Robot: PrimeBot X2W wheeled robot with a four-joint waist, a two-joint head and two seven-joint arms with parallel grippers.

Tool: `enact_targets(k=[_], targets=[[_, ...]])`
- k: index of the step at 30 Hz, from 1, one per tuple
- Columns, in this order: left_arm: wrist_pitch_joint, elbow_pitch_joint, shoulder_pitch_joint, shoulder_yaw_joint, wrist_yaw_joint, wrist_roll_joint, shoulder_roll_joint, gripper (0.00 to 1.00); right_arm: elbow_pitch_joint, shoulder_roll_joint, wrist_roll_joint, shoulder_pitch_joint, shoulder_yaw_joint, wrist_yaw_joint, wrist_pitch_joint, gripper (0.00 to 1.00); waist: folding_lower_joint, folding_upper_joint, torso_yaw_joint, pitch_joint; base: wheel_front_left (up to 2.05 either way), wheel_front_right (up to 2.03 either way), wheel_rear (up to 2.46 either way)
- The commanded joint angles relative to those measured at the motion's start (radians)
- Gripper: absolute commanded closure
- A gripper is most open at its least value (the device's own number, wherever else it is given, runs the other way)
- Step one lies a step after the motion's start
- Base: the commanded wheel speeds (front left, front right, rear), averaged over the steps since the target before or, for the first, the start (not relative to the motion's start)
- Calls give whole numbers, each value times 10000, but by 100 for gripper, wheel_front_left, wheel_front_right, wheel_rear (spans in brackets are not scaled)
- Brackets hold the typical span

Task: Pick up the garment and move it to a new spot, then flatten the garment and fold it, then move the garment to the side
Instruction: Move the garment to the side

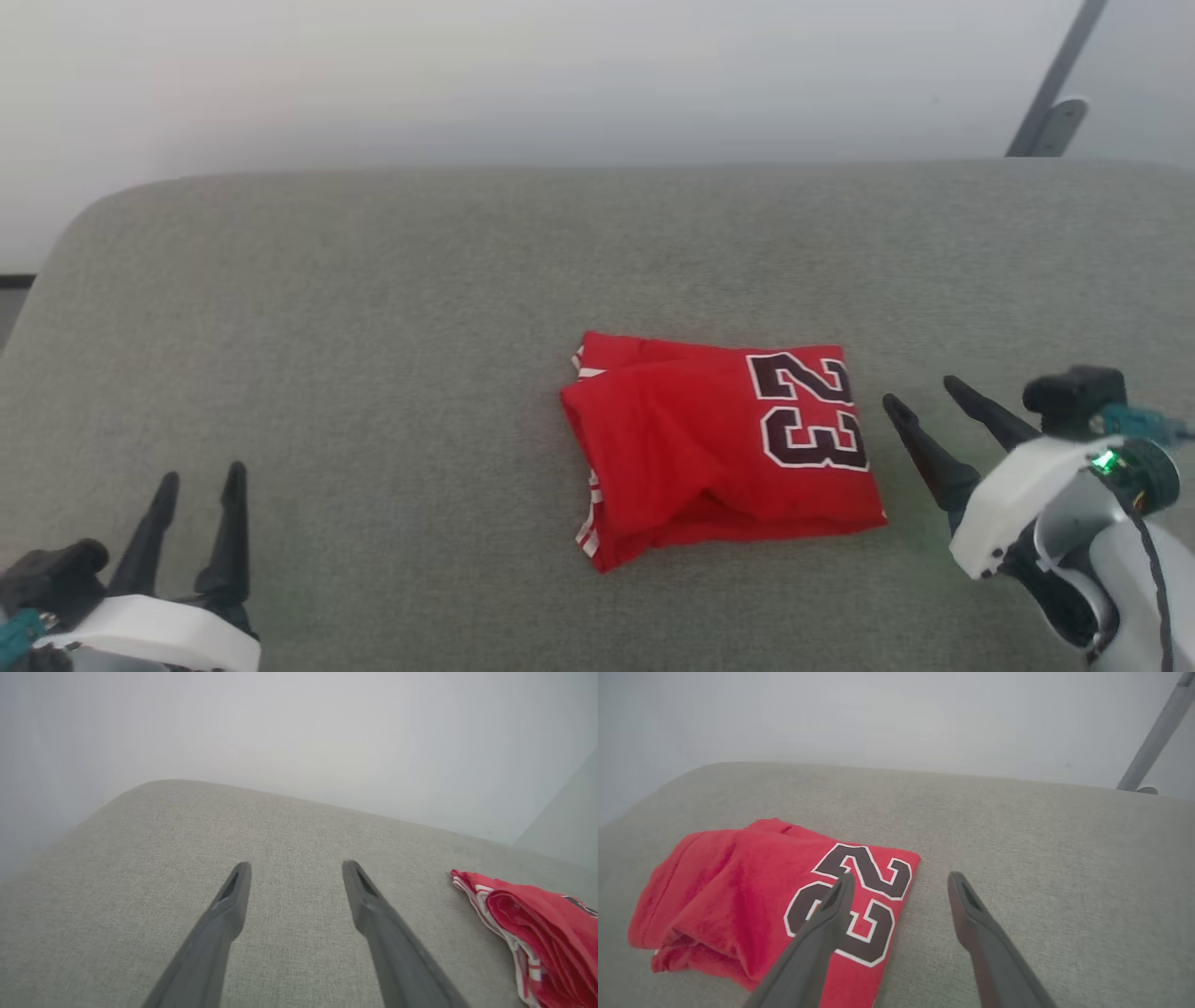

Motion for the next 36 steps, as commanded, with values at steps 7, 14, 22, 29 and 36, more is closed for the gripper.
enact_targets(k=[7, 14, 22, 29, 36], targets=[[-45, 55, -387, -285, -33, 46, -259, 0, 2, -608, 726, -743, 223, -2, 2327, 0, 0, 0, 667, 564, 0, 0, 0], [-45, 103, -753, -536, -33, 95, -460, 0, -92, -951, 1122, -1225, 62, -2, 4538, 0, 0, 0, 1236, 1144, 0, 0, 0], [-45, 216, -1230, -826, -33, 64, -656, 0, 246, -670, 1110, -1352, -91, -2, 6968, 0, 0, 0, 1728, 1806, 0, 0, 0], [-45, 299, -1465, -943, -33, 24, -710, 0, 547, -86, 1023, -1162, -275, 0, 8386, 0, 0, 0, 1866, 2025, 0, 0, 0], [-45, 292, -1640, -922, -33, 0, -604, 0, -116, -39, 655, -1216, -1031, -2, 8679, 100, 0, 0, 1672, 2068, 0, 0, 0]])
